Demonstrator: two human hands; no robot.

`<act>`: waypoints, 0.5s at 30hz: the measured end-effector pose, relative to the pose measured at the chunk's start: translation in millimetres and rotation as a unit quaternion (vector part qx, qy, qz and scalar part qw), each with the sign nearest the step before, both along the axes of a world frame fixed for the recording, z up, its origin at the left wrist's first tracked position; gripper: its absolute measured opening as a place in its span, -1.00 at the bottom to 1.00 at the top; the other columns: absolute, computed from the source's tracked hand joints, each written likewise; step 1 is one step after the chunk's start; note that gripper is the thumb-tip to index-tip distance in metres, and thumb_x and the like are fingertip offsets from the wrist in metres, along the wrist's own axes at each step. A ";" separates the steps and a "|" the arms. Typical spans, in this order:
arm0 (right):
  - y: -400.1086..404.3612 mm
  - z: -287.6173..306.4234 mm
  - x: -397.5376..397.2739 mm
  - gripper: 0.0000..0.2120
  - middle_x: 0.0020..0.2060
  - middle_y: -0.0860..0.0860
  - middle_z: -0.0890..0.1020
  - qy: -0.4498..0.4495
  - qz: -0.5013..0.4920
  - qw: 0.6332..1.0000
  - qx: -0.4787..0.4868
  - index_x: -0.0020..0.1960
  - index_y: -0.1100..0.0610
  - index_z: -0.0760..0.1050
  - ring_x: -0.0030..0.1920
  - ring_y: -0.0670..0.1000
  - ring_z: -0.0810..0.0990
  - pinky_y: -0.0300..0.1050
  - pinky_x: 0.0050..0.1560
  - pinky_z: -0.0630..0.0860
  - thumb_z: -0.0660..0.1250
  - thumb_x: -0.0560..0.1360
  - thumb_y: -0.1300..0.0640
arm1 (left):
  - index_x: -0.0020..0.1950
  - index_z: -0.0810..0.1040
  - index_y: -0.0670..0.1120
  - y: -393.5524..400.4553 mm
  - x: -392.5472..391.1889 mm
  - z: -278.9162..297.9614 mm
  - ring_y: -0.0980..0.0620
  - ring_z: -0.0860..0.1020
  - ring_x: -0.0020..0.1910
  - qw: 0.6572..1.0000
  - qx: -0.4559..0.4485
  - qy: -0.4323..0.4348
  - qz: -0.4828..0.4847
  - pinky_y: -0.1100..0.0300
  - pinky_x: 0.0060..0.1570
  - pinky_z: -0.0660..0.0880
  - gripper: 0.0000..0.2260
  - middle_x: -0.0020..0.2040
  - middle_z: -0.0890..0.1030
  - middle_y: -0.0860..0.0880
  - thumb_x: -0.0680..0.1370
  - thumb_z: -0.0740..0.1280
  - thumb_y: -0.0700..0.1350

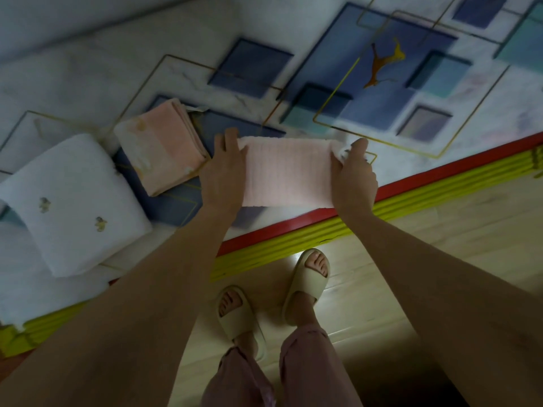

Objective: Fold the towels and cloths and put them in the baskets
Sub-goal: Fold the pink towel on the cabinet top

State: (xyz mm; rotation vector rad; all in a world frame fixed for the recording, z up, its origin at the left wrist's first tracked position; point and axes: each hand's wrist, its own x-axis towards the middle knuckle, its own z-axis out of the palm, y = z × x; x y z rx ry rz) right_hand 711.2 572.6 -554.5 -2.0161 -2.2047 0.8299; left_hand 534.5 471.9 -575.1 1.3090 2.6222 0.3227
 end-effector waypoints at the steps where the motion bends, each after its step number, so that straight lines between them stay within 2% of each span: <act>1: -1.4 0.8 -1.0 -0.67 0.15 0.15 0.52 -0.002 -0.012 1.000 0.024 0.27 0.20 0.26 0.08 0.24 0.53 0.04 -0.11 0.41 0.17 0.60 0.03 | 0.31 0.37 -0.17 3.3 2.1 4.3 -0.17 0.57 -0.19 1.000 0.008 -0.015 0.018 0.09 -0.39 0.32 -0.73 0.16 0.49 -0.18 0.64 0.16 -0.11; 2: -3.6 0.8 -1.3 -0.61 0.26 0.12 0.46 -0.018 -0.012 0.997 0.073 0.32 0.18 0.28 0.18 0.20 0.49 0.09 0.00 0.45 0.21 0.58 0.01 | 0.34 0.37 -0.18 5.7 4.0 8.7 -0.18 0.56 -0.06 0.999 0.030 -0.020 0.034 0.04 -0.32 0.39 -0.69 0.23 0.46 -0.18 0.63 0.17 -0.10; 3: -6.3 1.2 -1.8 -0.55 0.37 0.12 0.38 -0.043 0.003 0.990 0.133 0.37 0.16 0.29 0.28 0.17 0.42 0.13 0.14 0.42 0.23 0.56 -0.01 | 0.35 0.38 -0.19 7.5 5.4 13.0 -0.18 0.54 0.07 0.997 0.066 -0.009 0.046 0.00 -0.17 0.47 -0.67 0.28 0.44 -0.19 0.62 0.18 -0.10; 4: -9.7 1.6 -3.0 -0.52 0.45 0.14 0.29 -0.057 0.027 0.981 0.186 0.42 0.14 0.28 0.37 0.17 0.35 0.12 0.27 0.33 0.22 0.56 -0.01 | 0.36 0.38 -0.18 8.3 8.7 17.8 -0.18 0.49 0.20 0.993 0.111 0.011 0.049 -0.02 0.02 0.46 -0.66 0.32 0.43 -0.20 0.61 0.19 -0.11; 5: -13.3 1.2 -4.8 -0.52 0.49 0.16 0.23 -0.052 0.062 0.972 0.221 0.45 0.13 0.26 0.44 0.17 0.27 0.12 0.36 0.23 0.19 0.58 0.00 | 0.37 0.38 -0.17 7.2 14.8 20.6 -0.17 0.43 0.28 0.988 0.147 0.027 0.039 -0.02 0.17 0.40 -0.66 0.35 0.41 -0.20 0.62 0.19 -0.11; 7: -22.0 -7.0 -9.3 -0.53 0.51 0.18 0.17 -0.027 0.161 0.960 0.228 0.50 0.14 0.22 0.51 0.17 0.14 0.13 0.47 0.06 0.13 0.62 0.05 | 0.37 0.39 -0.16 2.7 32.3 18.6 -0.14 0.36 0.35 0.985 0.170 0.030 -0.017 -0.02 0.33 0.27 -0.67 0.38 0.40 -0.20 0.63 0.16 -0.12; 10: -26.3 -30.2 -8.7 -0.53 0.51 0.17 0.17 -0.040 0.296 0.935 0.191 0.52 0.15 0.18 0.52 0.17 0.09 0.15 0.51 -0.03 0.08 0.64 0.06 | 0.45 0.32 -0.15 -3.4 47.1 -5.6 -0.12 0.29 0.44 0.988 0.066 0.036 -0.132 -0.05 0.44 0.11 -0.60 0.46 0.34 -0.16 0.62 0.10 -0.09; 12: -17.1 -41.1 -0.4 -0.51 0.53 0.13 0.15 -0.084 0.328 0.926 0.169 0.54 0.11 0.12 0.53 0.15 0.08 0.14 0.51 -0.08 0.01 0.65 -0.01 | 0.51 0.21 -0.13 -5.4 38.7 -24.0 -0.12 0.21 0.49 0.979 -0.011 0.055 -0.198 -0.08 0.47 0.02 -0.55 0.51 0.24 -0.15 0.65 0.04 -0.01; 15: -3.1 -43.7 8.9 -0.47 0.54 0.09 0.09 -0.107 0.355 0.915 0.158 0.56 0.08 0.04 0.54 0.12 0.03 0.13 0.52 -0.12 -0.08 0.65 -0.09 | 0.55 0.13 -0.11 -2.5 25.5 -31.9 -0.14 0.09 0.53 0.967 -0.034 0.054 -0.247 -0.10 0.49 -0.06 -0.51 0.55 0.14 -0.13 0.66 -0.05 0.06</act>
